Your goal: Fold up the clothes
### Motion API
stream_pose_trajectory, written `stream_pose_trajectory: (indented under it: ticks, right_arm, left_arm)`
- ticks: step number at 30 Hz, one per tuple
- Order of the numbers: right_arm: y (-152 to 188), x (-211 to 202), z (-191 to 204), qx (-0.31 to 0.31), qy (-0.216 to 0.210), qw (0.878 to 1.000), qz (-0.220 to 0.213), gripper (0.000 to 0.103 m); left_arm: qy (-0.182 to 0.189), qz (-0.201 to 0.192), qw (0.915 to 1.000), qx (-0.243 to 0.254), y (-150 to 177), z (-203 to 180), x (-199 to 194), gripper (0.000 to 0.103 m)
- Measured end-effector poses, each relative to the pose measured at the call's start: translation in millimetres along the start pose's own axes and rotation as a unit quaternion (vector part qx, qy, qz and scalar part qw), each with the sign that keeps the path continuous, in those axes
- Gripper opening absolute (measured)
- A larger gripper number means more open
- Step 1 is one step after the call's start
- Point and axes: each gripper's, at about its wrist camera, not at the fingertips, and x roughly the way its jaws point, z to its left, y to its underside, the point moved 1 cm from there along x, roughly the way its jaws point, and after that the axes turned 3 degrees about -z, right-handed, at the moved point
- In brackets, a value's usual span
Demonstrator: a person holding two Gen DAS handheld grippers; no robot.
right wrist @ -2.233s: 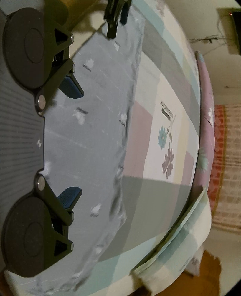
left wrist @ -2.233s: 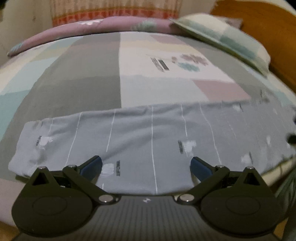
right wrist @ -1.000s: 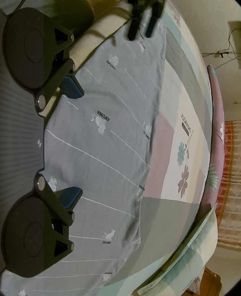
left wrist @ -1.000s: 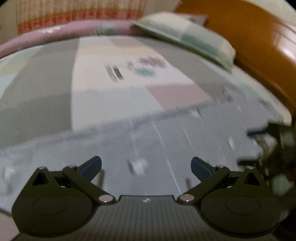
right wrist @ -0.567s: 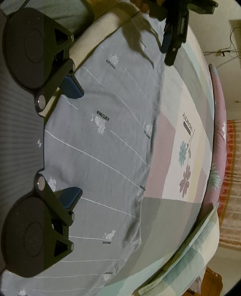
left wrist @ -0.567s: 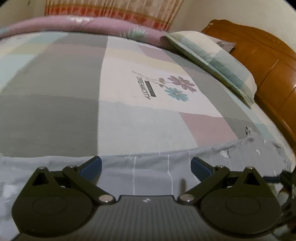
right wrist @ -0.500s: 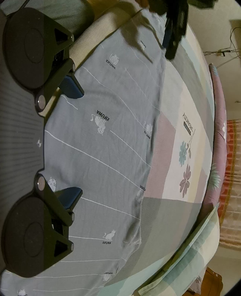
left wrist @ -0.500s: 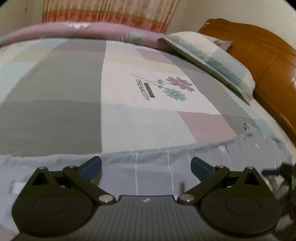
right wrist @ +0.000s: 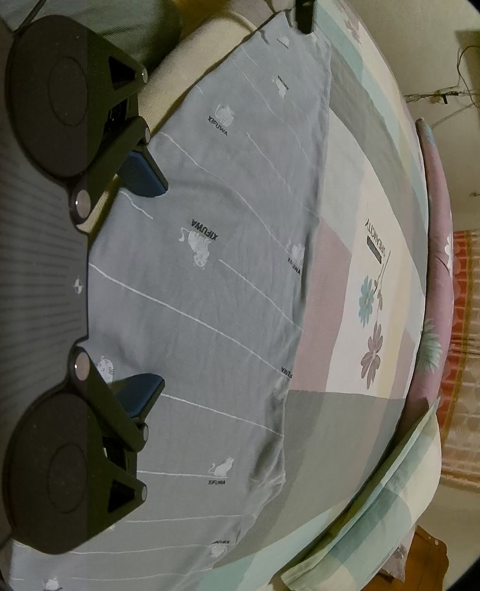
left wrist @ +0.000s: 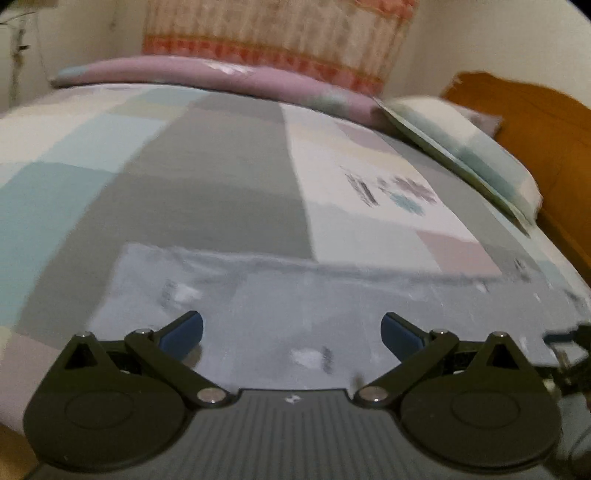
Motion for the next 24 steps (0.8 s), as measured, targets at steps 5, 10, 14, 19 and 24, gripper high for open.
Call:
stream_pose_trajectory:
  ticks: [5,10,14,19,24]
  right_arm:
    - [-0.9,-0.9,-1.0,-0.001,-0.001,1.000,0.011,0.103]
    - [-6.6,-8.0,-2.5,-0.004,-0.017,0.999,0.046,0.103]
    - [-10.4,-18.9,5.7,-0.019,-0.024,0.999,0.034,0.103]
    - [-10.6,-22.6,17.0,-0.034,-0.031,0.998,0.035,0.103]
    - [-6.5,-23.5,16.0,-0.034,-0.025,0.998,0.045,0.103]
  left_arm:
    - [-0.008,0.033,0.9993,-0.014,-1.2,17.1,14.8,0.102]
    - [-0.004,0.033,0.9994,0.014,-11.3,10.5,4.8,0.102]
    - [-0.019,0.037,0.9990,0.019,-20.0,13.5,15.2,0.102]
    - [-0.050,0.052,0.9959,0.054,-20.6,15.7,36.9,0.102]
    - [-0.053,0.058,0.9954,0.055,-22.9,19.4,38.5,0.102]
